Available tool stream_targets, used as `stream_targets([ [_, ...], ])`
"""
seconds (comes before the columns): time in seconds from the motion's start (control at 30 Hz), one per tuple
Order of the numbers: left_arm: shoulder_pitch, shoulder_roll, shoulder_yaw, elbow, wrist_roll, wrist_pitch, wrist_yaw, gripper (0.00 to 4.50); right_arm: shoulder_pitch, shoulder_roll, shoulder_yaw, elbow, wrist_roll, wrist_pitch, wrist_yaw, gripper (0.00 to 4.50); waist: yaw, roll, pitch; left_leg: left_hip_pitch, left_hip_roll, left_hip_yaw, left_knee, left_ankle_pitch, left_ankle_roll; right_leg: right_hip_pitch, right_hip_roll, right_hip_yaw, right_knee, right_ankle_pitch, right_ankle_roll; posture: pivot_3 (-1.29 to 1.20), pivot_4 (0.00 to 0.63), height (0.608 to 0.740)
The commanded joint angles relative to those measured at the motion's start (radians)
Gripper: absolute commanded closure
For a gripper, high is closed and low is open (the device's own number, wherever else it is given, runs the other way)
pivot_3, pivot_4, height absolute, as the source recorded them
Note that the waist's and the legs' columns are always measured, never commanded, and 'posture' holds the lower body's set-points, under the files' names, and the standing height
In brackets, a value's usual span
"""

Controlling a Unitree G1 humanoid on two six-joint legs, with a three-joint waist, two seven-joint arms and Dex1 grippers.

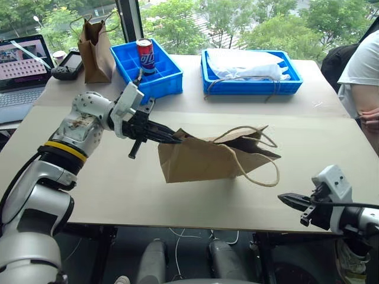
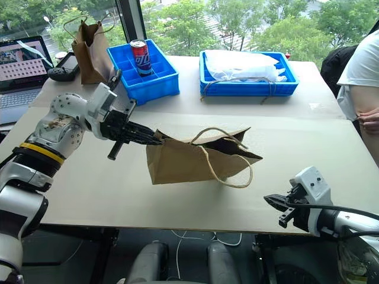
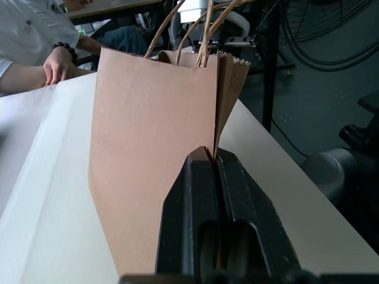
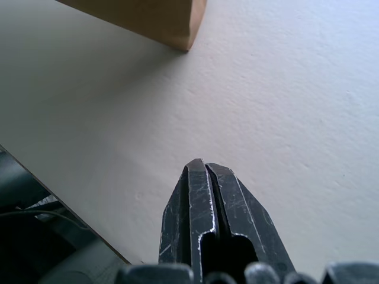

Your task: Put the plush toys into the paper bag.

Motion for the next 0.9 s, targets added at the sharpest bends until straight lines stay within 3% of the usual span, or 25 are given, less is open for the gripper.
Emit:
stream_targets([
  [0.03,-0.055,0.022,0.021,-0.093,-0.140,0.020,-0.009,4.41,0.041,-0.015,-0.070,-0.005,-0.016,-0.034,0.015,4.50,0.002,0.000,0.000,0.000,0.000,0.000,0.000,0.000,0.000,0.000,0.000,0.000,0.000,0.000,0.000,0.00,0.150,0.694],
  [0.23,-0.018,0.061,-0.080,-0.063,-0.103,-0.094,-0.009,4.41,0.066,-0.033,-0.089,0.007,-0.024,-0.044,0.028,4.50,-0.004,0.000,0.000,0.002,0.000,0.001,0.000,0.000,0.000,0.001,0.000,0.001,0.000,-0.001,0.001,0.00,0.150,0.694],
  [0.43,0.001,0.024,-0.209,0.201,0.036,-0.279,-0.009,4.41,0.015,-0.060,-0.071,0.015,-0.017,-0.026,0.016,4.50,-0.003,0.000,0.000,0.003,-0.001,0.001,0.000,0.000,0.000,0.002,0.000,0.001,0.000,-0.001,0.002,0.00,0.150,0.694],
  [0.73,-0.014,-0.003,-0.123,0.288,0.050,-0.199,-0.009,4.41,-0.024,-0.067,-0.034,0.010,-0.006,-0.003,-0.004,4.50,0.010,0.000,0.000,-0.001,-0.001,0.000,0.001,0.000,0.000,-0.001,0.000,0.000,0.000,0.000,0.000,0.00,0.150,0.694],
  [0.83,-0.016,0.018,-0.096,0.267,0.038,-0.089,-0.009,3.63,-0.036,-0.074,-0.025,0.024,-0.012,-0.008,0.001,4.50,0.010,0.000,0.000,-0.001,-0.001,0.000,0.001,0.000,0.000,-0.001,0.000,0.000,0.000,-0.001,0.001,0.00,0.150,0.694],
  [0.9,-0.008,0.028,-0.071,0.251,0.038,-0.057,-0.009,2.88,-0.043,-0.081,-0.019,0.038,-0.019,-0.016,0.006,4.50,0.010,0.000,0.000,-0.001,-0.001,0.000,0.001,0.000,0.000,-0.001,0.000,0.000,0.000,-0.001,0.001,0.00,0.150,0.694],
])
